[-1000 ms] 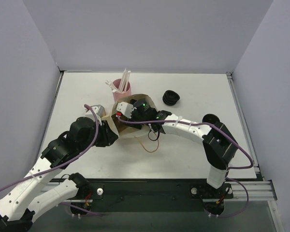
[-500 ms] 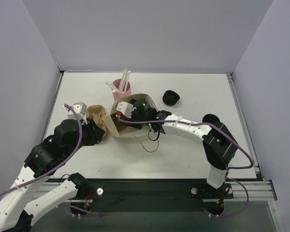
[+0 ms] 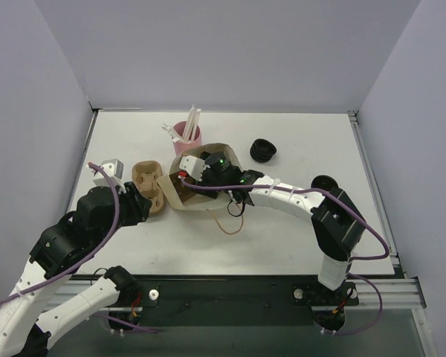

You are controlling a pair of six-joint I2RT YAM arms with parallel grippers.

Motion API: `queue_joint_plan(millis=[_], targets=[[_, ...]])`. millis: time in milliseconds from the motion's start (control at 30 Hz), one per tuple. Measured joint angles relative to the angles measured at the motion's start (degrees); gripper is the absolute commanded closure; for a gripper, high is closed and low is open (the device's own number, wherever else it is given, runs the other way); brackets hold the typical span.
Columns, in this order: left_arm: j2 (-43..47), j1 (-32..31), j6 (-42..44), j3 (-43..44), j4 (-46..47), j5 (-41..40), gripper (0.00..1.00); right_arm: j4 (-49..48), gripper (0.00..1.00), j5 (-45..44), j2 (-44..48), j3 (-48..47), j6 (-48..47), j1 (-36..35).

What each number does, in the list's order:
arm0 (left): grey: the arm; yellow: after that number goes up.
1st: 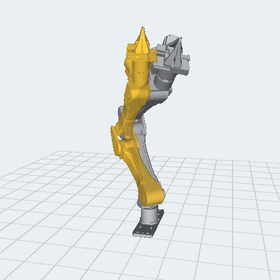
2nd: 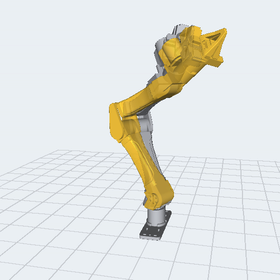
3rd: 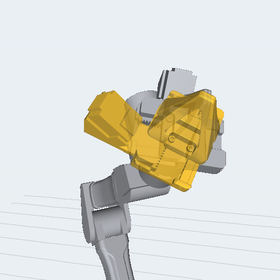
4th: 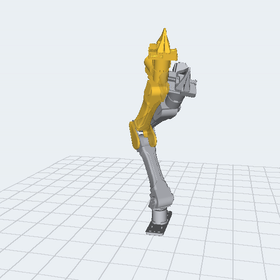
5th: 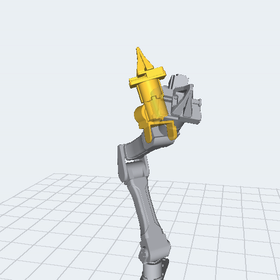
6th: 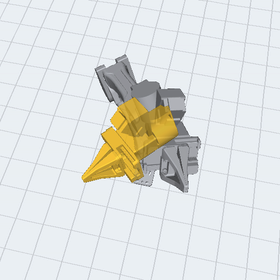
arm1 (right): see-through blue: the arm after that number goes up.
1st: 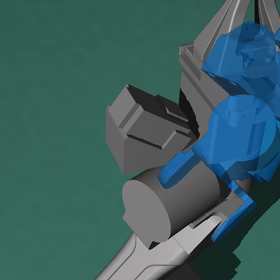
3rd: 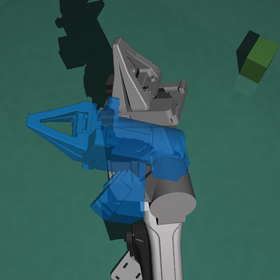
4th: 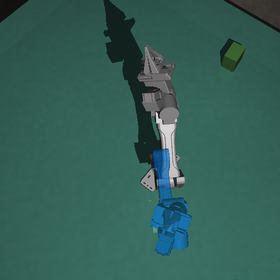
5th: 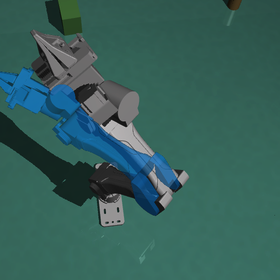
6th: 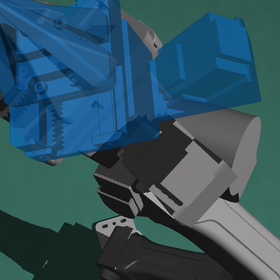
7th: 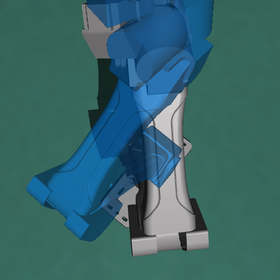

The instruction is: Pack the takeout coffee

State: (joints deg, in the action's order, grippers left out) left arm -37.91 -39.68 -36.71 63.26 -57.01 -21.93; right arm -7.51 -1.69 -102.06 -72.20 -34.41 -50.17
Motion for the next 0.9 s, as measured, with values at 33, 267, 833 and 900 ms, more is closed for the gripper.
queue_joint_plan(millis=[33,267,833,900], targets=[[-0.22,0.00,0.13,0.26,-0.28,0.00,0.51,0.00,0.26,-0.09,0.00,0.00,0.13,0.00],[-1.75,0.00,1.64,2.14,-0.39,0.02,0.50,0.02,0.21,-1.46,0.00,-0.07,1.38,0.00],[-1.11,0.00,2.10,2.14,0.20,0.74,0.50,5.70,0.09,-3.63,0.48,-2.34,3.41,0.00],[-1.11,0.00,2.25,2.14,0.33,0.98,0.50,6.10,0.09,-3.85,0.59,-2.34,3.61,0.02]])
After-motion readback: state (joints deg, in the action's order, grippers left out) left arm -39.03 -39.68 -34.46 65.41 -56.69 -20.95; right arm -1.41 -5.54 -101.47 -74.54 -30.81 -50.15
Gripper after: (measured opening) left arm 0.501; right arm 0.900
